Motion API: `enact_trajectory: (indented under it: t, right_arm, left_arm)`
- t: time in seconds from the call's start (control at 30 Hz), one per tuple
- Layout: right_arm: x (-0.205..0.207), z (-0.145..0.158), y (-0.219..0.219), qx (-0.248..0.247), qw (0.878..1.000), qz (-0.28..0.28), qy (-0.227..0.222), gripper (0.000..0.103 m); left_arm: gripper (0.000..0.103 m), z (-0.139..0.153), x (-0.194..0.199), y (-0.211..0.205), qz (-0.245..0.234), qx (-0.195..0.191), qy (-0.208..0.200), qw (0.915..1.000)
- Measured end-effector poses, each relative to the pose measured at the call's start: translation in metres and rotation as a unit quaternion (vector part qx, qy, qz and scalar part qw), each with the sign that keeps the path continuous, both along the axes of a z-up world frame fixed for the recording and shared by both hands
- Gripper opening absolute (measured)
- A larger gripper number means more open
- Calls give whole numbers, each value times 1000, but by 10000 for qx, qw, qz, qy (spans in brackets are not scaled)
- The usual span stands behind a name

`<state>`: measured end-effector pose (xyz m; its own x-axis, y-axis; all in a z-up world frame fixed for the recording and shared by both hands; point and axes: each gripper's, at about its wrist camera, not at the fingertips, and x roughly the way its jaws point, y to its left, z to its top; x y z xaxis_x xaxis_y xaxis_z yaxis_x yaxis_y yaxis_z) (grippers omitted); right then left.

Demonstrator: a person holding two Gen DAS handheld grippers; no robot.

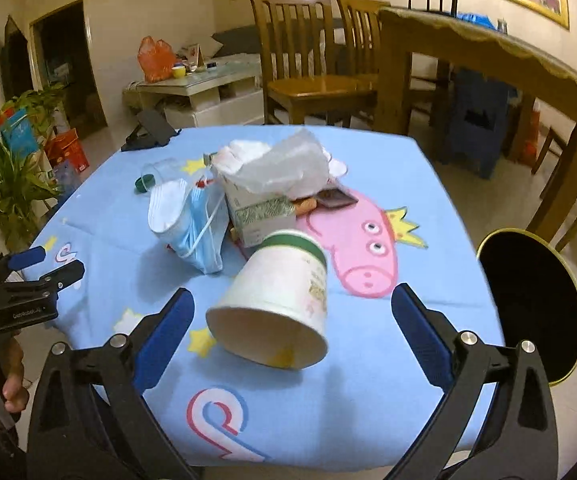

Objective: Collect trash
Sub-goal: 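Return to the table and grasp the paper cup with the right tool, then grasp the clear plastic cup with the left tool while the right tool holds the paper cup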

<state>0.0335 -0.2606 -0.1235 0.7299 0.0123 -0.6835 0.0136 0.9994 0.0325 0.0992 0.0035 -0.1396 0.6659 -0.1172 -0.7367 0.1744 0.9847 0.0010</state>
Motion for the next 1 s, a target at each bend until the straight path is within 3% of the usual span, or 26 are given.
enact_trajectory:
  t: [0.17, 0.23, 0.27, 0.37, 0.53, 0.67, 0.8, 0.9, 0.93, 0.97, 1.0]
  right_arm:
    - [12, -14, 3, -127, 9997, 7, 186, 97]
    - [14, -20, -1, -36, 9995, 102, 306, 80]
    - [17, -24, -3, 84, 9989, 192, 428, 66]
    - [15, -24, -7, 125, 9988, 257, 395, 60]
    - [4, -18, -36, 687, 9967, 210, 376, 58]
    - [-2, -13, -60, 1021, 9943, 53, 314, 58]
    - [-6, -5, -74, 1148, 9931, -37, 227, 59]
    - [-7, -1, -83, 1279, 9915, -96, 203, 59]
    - [-7, -1, -85, 1311, 9911, -106, 190, 59]
    - [-7, 1, -87, 1331, 9909, -117, 174, 59]
    - [-7, 3, -89, 1353, 9906, -123, 148, 59]
  left_arm:
    - [93, -14, 7, 11, 10, -306, 212, 9993]
    - [93, -15, 12, 14, 33, -418, 301, 9987]
    - [93, -14, 16, 15, 57, -436, 306, 9986]
    - [93, -13, 21, 15, 45, -471, 311, 9984]
    - [93, 11, 60, 7, -138, -731, 265, 9969]
    - [93, 27, 111, -24, -390, -224, -8, 9990]
    - [92, 20, 155, -58, -725, 260, 132, 9969]
    - [81, 5, 170, -82, -919, 766, 253, 9925]
    - [71, -1, 171, -88, -1021, 855, 360, 9904]
    - [53, -6, 172, -90, -1060, 939, 424, 9890]
    - [45, -14, 171, -92, -1080, 1050, 511, 9873]
